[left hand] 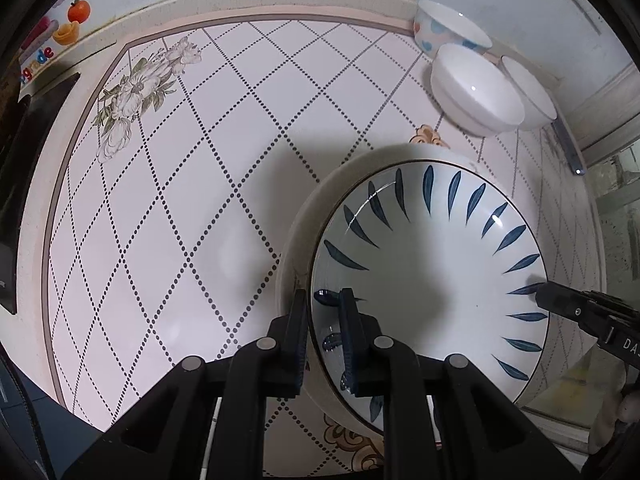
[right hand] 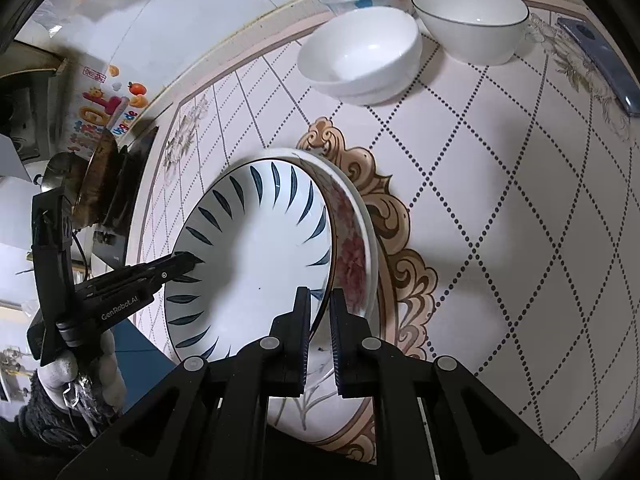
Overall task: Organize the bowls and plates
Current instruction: 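Lift the plate stack and set it on the oval floral mat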
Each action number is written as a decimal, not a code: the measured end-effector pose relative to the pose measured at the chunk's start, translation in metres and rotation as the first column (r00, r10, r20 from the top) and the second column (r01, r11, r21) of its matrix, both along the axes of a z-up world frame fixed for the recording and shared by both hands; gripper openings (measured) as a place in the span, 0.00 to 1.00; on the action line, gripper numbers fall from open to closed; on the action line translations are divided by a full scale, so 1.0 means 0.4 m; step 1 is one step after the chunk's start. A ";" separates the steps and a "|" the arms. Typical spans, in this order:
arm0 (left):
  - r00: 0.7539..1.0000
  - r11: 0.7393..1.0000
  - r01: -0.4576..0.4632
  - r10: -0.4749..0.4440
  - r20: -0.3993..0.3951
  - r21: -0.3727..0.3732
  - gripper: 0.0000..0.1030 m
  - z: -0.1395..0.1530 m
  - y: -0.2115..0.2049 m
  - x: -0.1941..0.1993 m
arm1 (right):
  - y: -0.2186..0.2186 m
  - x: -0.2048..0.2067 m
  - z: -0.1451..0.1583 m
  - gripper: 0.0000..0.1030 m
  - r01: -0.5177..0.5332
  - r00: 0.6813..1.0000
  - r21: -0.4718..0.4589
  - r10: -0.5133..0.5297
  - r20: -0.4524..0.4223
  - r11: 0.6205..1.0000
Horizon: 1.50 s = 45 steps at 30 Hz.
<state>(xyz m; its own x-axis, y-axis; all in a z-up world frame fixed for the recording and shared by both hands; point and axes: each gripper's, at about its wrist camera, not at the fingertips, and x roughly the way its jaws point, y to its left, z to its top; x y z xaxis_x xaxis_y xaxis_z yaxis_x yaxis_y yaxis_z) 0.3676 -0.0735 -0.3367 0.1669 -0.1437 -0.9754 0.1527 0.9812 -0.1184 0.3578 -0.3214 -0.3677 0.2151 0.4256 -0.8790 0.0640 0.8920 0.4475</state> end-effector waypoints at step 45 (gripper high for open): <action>0.997 0.997 -0.050 0.053 -0.054 0.050 0.14 0.175 -0.036 -0.014 | -0.001 0.004 0.123 0.31 -0.017 0.993 -0.082 0.008 -0.115 0.996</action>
